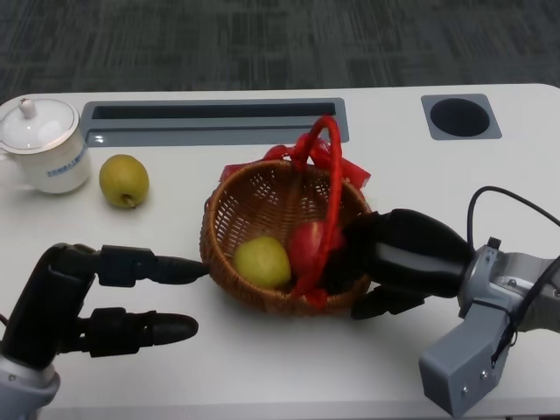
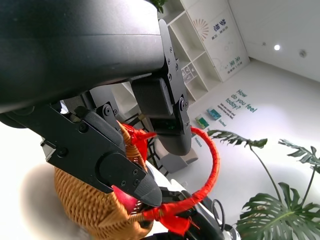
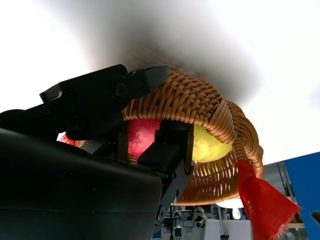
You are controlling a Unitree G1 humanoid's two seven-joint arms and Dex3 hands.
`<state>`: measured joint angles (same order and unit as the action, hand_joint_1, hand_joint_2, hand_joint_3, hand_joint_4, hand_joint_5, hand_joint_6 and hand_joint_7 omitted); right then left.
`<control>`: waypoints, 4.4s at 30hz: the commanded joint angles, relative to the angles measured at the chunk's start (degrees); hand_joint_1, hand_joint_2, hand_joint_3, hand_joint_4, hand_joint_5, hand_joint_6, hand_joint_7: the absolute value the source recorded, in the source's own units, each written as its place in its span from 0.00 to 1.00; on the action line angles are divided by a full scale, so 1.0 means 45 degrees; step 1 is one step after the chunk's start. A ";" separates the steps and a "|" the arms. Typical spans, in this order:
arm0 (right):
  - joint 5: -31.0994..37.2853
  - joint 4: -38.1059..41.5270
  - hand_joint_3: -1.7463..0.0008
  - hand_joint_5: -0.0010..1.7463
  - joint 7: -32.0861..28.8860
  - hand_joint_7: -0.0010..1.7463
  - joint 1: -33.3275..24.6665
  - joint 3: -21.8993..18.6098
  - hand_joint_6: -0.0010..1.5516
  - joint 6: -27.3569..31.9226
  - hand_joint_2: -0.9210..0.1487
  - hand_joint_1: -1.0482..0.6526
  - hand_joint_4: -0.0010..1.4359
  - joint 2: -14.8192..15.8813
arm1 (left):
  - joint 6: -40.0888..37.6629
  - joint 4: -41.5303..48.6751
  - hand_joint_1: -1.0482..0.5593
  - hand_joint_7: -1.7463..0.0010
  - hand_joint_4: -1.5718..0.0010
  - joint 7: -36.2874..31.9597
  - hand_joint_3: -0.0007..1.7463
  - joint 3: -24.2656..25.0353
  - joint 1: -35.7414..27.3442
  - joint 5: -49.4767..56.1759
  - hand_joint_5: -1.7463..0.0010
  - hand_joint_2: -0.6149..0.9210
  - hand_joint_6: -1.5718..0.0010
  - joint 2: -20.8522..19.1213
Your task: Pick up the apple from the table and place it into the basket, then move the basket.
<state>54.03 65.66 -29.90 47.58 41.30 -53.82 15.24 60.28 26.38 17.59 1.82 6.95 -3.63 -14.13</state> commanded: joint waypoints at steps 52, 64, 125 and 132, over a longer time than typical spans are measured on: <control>-0.2802 0.3210 1.00 0.46 0.4910 0.02 0.3345 -0.3738 0.78 1.0377 0.04 0.43 0.63 0.0446 | 0.1408 -0.1518 0.35 1.00 0.18 0.0464 0.00 -0.0207 -0.2341 -0.1219 1.00 0.87 0.27 -0.0692; -0.3354 0.3166 1.00 0.00 0.6605 0.00 0.3108 -0.4368 0.16 1.0019 0.16 0.05 0.18 0.0625 | 0.1133 -0.1277 0.37 0.99 0.17 0.0729 0.00 -0.0423 -0.2130 -0.1515 0.99 0.86 0.26 -0.0548; -1.1438 -0.6465 1.00 0.01 1.0417 0.02 -0.7102 -0.7460 0.34 -0.0378 0.10 0.24 0.39 -0.0464 | 0.0980 0.0398 0.29 1.00 0.18 0.1153 0.00 -0.0005 0.0173 -0.1296 1.00 0.87 0.28 -0.0255; -1.1317 -0.5488 1.00 0.02 1.0398 0.02 -0.6589 -0.7175 0.41 -0.0948 0.12 0.33 0.47 -0.1714 | 0.1152 0.0583 0.31 1.00 0.22 0.1312 0.00 0.0042 0.0185 -0.1562 1.00 0.86 0.30 -0.0249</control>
<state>3.03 39.74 17.37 16.44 9.24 -56.98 7.95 64.72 28.33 23.26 1.71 7.54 -9.50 -14.79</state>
